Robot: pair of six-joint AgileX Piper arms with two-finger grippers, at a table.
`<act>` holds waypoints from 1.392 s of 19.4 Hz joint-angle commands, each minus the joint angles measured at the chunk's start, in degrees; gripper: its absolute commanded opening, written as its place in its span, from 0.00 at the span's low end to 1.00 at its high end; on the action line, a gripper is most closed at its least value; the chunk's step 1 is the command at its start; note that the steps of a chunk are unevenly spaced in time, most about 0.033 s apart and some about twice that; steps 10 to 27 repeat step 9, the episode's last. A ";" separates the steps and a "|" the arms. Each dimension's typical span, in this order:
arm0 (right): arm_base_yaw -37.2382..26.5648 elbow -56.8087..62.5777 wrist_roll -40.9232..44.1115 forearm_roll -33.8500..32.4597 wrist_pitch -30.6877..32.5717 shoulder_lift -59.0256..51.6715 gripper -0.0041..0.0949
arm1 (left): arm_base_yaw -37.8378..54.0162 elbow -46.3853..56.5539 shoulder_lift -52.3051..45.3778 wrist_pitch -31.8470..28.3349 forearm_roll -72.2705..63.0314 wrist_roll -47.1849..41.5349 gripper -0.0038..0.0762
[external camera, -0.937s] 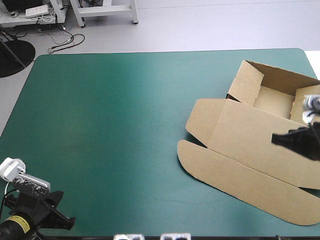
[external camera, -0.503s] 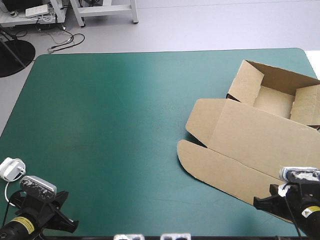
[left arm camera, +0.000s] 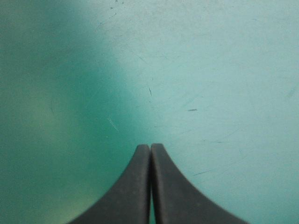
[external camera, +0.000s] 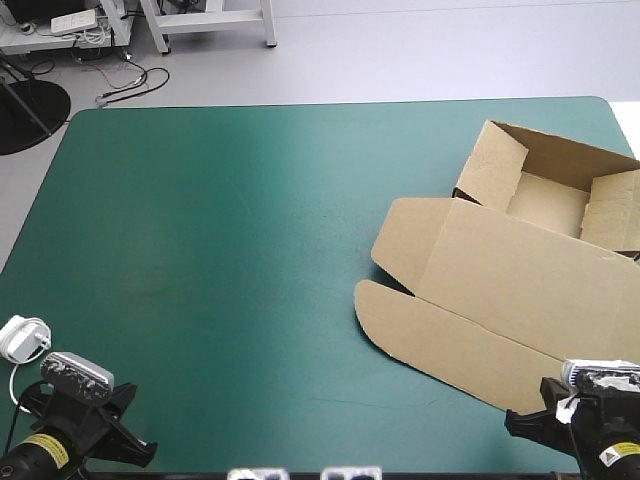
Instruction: Fold the box
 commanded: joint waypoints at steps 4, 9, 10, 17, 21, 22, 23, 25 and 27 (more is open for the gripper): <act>0.18 -1.20 0.51 1.13 -3.57 0.82 0.02 | -0.15 -1.39 0.67 -2.20 -0.02 -0.08 0.04; 0.18 -1.20 0.39 1.01 -3.57 0.82 0.02 | 4.36 -1.39 0.78 -2.20 0.00 -0.08 0.04; 0.18 -1.20 0.39 1.01 -3.57 0.82 0.02 | 4.36 -1.39 0.78 -2.20 0.00 -0.08 0.04; 0.18 -1.20 0.39 1.01 -3.57 0.82 0.02 | 4.36 -1.39 0.78 -2.20 0.00 -0.08 0.04; 0.18 -1.20 0.39 1.01 -3.57 0.82 0.02 | 4.36 -1.39 0.78 -2.20 0.00 -0.08 0.04; 0.18 -1.20 0.39 1.01 -3.57 0.82 0.02 | 4.36 -1.39 0.78 -2.20 0.00 -0.08 0.04; 0.18 -1.20 0.39 1.01 -3.57 0.82 0.02 | 4.36 -1.39 0.78 -2.20 0.00 -0.08 0.04; 0.18 -1.20 0.39 1.01 -3.57 0.82 0.02 | 4.36 -1.39 0.78 -2.20 0.00 -0.08 0.04; 0.18 -1.20 0.39 1.01 -3.57 0.82 0.02 | 4.36 -1.39 0.78 -2.20 0.00 -0.08 0.04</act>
